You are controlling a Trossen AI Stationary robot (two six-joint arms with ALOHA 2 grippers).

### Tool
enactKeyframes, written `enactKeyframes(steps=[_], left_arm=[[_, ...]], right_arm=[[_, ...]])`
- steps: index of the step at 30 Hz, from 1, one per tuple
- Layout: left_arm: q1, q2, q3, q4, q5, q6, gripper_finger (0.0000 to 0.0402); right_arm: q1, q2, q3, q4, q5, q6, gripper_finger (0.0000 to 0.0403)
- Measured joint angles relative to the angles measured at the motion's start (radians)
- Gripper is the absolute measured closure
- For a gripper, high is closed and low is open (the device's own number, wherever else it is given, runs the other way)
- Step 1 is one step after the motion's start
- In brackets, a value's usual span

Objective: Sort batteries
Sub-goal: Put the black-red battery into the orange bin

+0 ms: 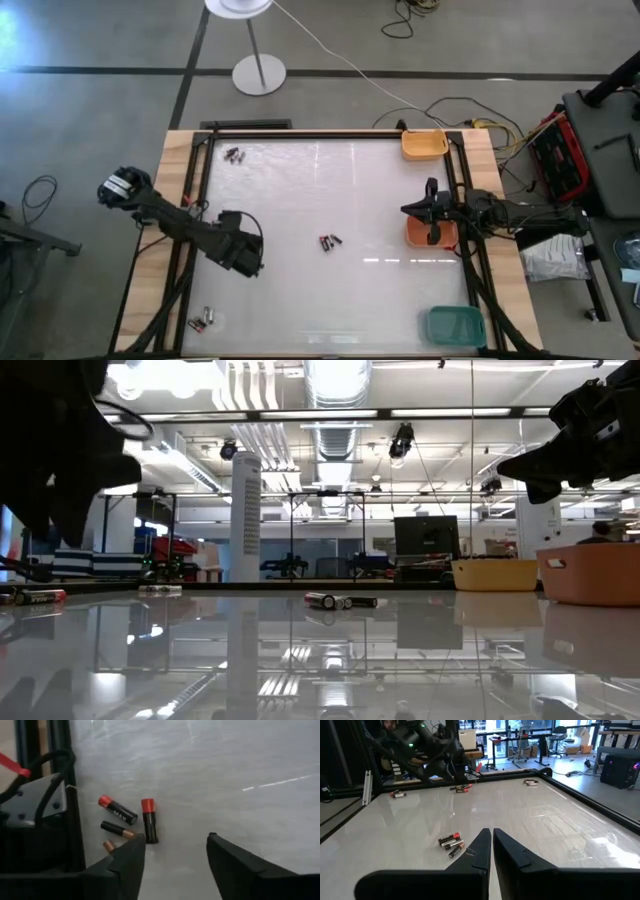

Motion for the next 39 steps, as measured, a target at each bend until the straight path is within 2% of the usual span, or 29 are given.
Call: enactKeyframes(steps=[8,15,21,33,39], left_arm=[[0.137,-0.075,-0.156,0.197,0.051,0.054,0.0196],[0.191,-0.074,-0.195,0.202,0.041,0.072,0.0196],[0.226,-0.046,-0.2,0.22,0.042,0.082,0.0197],[0.295,-0.028,-0.201,0.227,0.088,0.147,0.0236],[0.331,-0.044,-0.27,0.254,0.132,0.179,0.0248]], right_arm=[[0.0,0.0,0.0,0.002,0.0,0.016,0.039],[0.0,0.0,0.0,0.001,-0.001,0.365,0.039],[0.0,0.0,0.0,0.001,0.0,0.528,0.039],[0.001,0.0,0.0,0.0,0.0,0.56,0.039],[0.001,0.0,0.0,-0.004,-0.001,0.567,0.039]])
